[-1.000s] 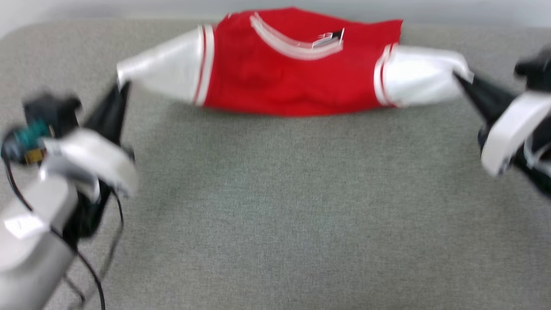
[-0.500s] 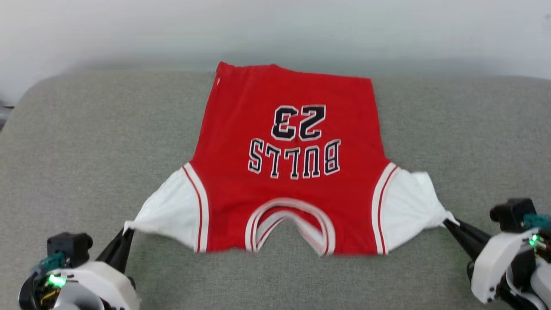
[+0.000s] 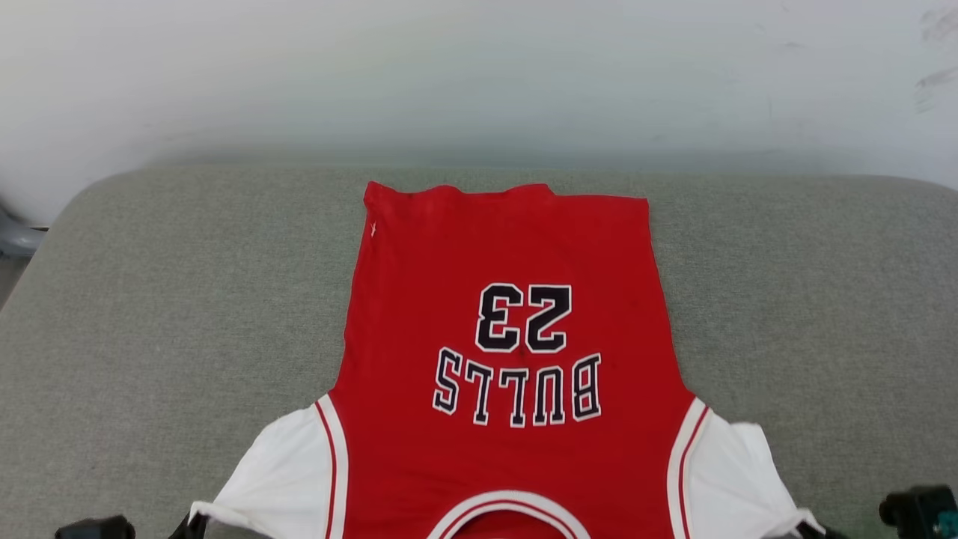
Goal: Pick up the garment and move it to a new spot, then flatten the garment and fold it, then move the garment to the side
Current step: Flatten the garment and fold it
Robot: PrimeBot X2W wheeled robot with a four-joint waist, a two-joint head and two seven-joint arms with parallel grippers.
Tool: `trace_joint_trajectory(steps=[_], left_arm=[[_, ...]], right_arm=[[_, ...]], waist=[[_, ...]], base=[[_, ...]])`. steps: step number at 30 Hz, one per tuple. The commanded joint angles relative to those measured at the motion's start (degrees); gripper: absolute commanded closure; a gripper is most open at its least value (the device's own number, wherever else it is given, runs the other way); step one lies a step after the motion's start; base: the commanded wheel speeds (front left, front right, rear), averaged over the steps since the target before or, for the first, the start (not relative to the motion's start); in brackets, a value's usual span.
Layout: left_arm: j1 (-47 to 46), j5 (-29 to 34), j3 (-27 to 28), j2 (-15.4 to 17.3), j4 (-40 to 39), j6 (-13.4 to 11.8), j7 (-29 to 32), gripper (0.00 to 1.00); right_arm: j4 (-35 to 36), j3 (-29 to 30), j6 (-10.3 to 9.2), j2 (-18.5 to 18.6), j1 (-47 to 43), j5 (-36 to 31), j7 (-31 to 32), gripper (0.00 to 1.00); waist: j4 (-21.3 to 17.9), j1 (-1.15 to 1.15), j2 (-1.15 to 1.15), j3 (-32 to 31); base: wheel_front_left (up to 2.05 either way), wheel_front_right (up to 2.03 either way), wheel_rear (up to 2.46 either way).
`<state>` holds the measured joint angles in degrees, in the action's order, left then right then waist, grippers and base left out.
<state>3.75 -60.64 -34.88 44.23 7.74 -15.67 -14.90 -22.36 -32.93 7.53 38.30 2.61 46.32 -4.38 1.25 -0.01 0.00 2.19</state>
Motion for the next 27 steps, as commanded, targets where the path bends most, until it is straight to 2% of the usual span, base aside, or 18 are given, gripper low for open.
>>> trace_joint_trajectory(steps=[1, 7, 11, 12, 13, 14, 19, 27], left_arm=[[1.8, 0.0, 0.9, 0.3, -0.4, -0.5, -0.4, 1.0], [5.0, 1.2, 2.9, -0.9, -1.8, -0.7, -0.4, 1.0], [4.9, 2.5, 3.3, -1.8, -2.1, -0.3, -0.4, 1.0], [4.6, 2.9, 3.4, -2.0, -2.2, -0.3, -0.4, 1.0], [4.3, 3.2, 3.5, -2.3, -2.2, -0.4, -0.4, 1.0], [4.0, 3.6, 3.5, -2.5, -2.4, -0.3, -0.4, 1.0], [2.4, 5.5, 3.4, -3.5, -3.0, 0.2, -0.4, 1.0], [-0.7, 8.8, 4.0, -5.5, -4.8, 0.6, -0.4, 1.0]], right_arm=[[0.7, 0.9, -0.08, 0.0, -2.8, -0.4, 0.6, 1.0], [2.1, 3.9, -0.09, -0.5, -8.6, -1.5, 3.2, 1.0], [3.1, 7.4, -0.09, -2.3, -9.8, -2.1, 4.3, 1.0], [3.5, 8.4, -0.09, -2.5, -9.8, -2.6, 4.5, 0.89], [3.8, 9.7, -0.09, -2.8, -9.8, -3.1, 4.7, 0.6], [4.2, 10.8, -0.09, -3.3, -9.6, -3.5, 4.9, 0.0], [8.8, 17.0, -0.08, -4.4, -8.7, -6.3, 6.2, 0.0], [23.6, 29.4, -0.06, -5.1, -1.3, -12.1, 11.4, 0.0]], waist=[[0.2, 0.01, 0.0, -0.3], [0.5, 0.01, 0.0, -0.3], [0.9, 0.01, 0.0, -0.1], [1.0, 0.01, 0.0, -0.1], [1.0, 0.01, 0.0, 0.0], [1.1, 0.01, 0.0, 0.2], [1.7, 0.01, 0.0, 1.3], [3.5, 0.01, 0.0, 5.3]], base=[[0.0, 0.0, 0.0], [0.0, 0.0, 0.0], [0.0, 0.0, 0.0], [0.0, 0.0, 0.0], [0.0, 0.0, 0.0], [0.0, 0.0, 0.0], [0.0, 0.0, 0.0], [0.0, 0.0, 0.0]])
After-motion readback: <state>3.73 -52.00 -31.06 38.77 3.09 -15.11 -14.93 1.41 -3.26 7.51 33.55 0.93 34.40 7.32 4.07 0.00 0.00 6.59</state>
